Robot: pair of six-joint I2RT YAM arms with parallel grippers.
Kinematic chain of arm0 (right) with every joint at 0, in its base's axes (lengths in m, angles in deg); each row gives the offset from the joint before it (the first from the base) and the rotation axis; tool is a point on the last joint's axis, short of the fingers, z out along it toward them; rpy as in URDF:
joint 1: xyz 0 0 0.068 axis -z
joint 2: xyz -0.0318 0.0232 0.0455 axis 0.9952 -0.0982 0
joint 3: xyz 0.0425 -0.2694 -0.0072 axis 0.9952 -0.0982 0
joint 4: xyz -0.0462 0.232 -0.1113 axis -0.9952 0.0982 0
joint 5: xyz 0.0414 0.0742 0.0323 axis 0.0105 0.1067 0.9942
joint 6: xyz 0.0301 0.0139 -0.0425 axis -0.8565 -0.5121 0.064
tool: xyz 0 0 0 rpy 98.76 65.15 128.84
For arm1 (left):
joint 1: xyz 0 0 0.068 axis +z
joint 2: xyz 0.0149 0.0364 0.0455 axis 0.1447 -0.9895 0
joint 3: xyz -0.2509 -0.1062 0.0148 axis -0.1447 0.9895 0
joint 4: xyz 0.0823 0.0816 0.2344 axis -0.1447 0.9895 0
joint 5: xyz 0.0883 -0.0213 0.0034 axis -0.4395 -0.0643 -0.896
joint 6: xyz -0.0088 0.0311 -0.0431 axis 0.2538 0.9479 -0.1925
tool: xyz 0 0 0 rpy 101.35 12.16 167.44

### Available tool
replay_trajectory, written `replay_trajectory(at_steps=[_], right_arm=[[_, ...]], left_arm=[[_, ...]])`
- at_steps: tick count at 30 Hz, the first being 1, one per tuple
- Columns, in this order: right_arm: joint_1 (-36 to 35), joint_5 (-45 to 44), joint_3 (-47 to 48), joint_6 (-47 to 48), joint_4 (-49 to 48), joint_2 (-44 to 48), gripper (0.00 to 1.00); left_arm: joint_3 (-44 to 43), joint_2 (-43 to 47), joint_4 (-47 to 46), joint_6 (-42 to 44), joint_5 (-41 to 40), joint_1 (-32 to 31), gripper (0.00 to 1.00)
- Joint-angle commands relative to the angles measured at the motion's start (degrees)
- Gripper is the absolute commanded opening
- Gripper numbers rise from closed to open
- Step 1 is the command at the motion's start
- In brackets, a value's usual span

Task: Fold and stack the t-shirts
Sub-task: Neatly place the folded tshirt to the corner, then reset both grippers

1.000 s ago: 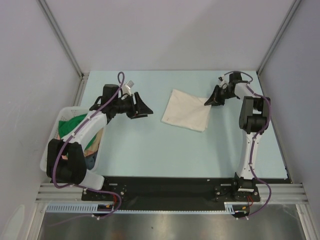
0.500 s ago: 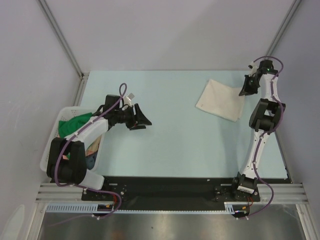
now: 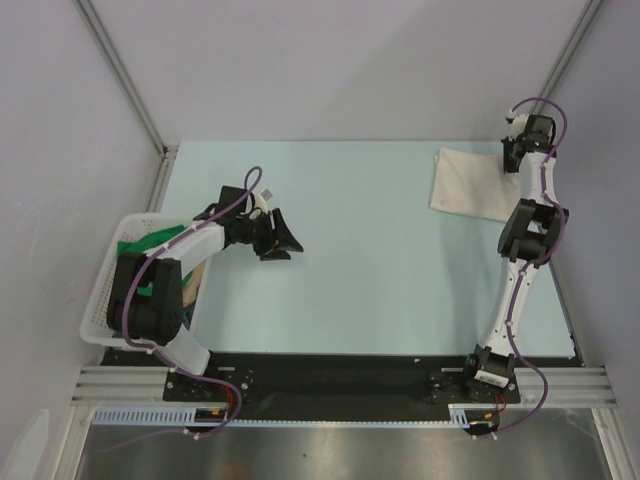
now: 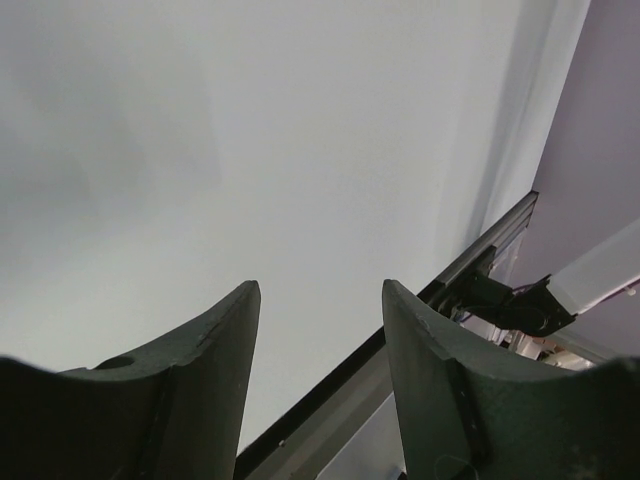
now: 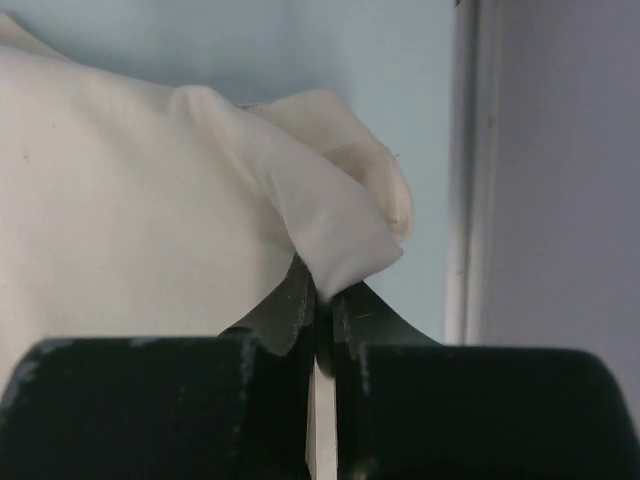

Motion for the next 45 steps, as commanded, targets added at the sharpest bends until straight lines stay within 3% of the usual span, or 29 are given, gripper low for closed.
replay_trajectory(at_steps=[1, 11, 21, 22, 23, 24, 29, 32, 36, 42, 44, 45], right_arm=[[0.77, -3.35, 6.39, 4.6, -10.97, -3.18, 0.0], [0.06, -1.51, 8.24, 7.15, -24.06, -7.32, 0.0], [-0.38, -1.76, 7.89, 5.84, -29.87, -9.17, 0.01], [-0.38, -2.37, 7.89, 5.05, -30.22, -9.17, 0.07], [-0.46, -4.3, 7.81, 4.52, -30.58, -9.17, 0.27], [-0.64, -4.75, 7.54, 3.99, -31.28, -8.82, 0.4], [-1.08, -13.09, 5.88, 2.84, -28.13, -2.77, 0.87], [-2.22, -18.53, 1.4, 1.09, -22.25, 5.46, 0.92], [-5.47, -17.86, -3.69, -11.78, -6.45, 16.38, 1.0], [-16.52, -10.48, -25.56, -20.17, -2.2, 37.01, 1.0], [-17.95, -7.42, -31.89, -28.74, -4.19, 42.66, 1.0], [-20.48, -5.74, -40.62, -31.84, -5.43, 48.86, 1.0]], left_arm=[[-6.46, -2.11, 2.59, 3.66, -1.78, -0.43, 0.57], [-7.26, -4.05, 4.62, 4.63, -3.18, -1.13, 0.57], [-8.67, -5.46, 5.76, 5.33, -2.75, -1.13, 0.57], [-8.76, -5.37, 5.76, 5.42, -2.66, -1.13, 0.57], [-8.67, -5.37, 5.76, 5.34, -2.66, -1.13, 0.57], [-8.49, -5.2, 5.59, 5.08, -2.49, -1.13, 0.57], [-7.97, -3.18, 5.15, 4.81, -2.31, -1.22, 0.57], [-7.18, -0.19, 4.45, 4.46, -2.83, -1.22, 0.57], [-6.47, 4.73, 4.09, 5.42, -2.49, -1.83, 0.58], [-1.05, 14.04, 3.66, 8.15, -0.38, -2.1, 0.64], [1.95, 18.59, 2.52, 7.45, 0.32, -2.1, 0.68], [3.53, 20.28, 1.99, 7.01, 0.24, -2.1, 0.71]])
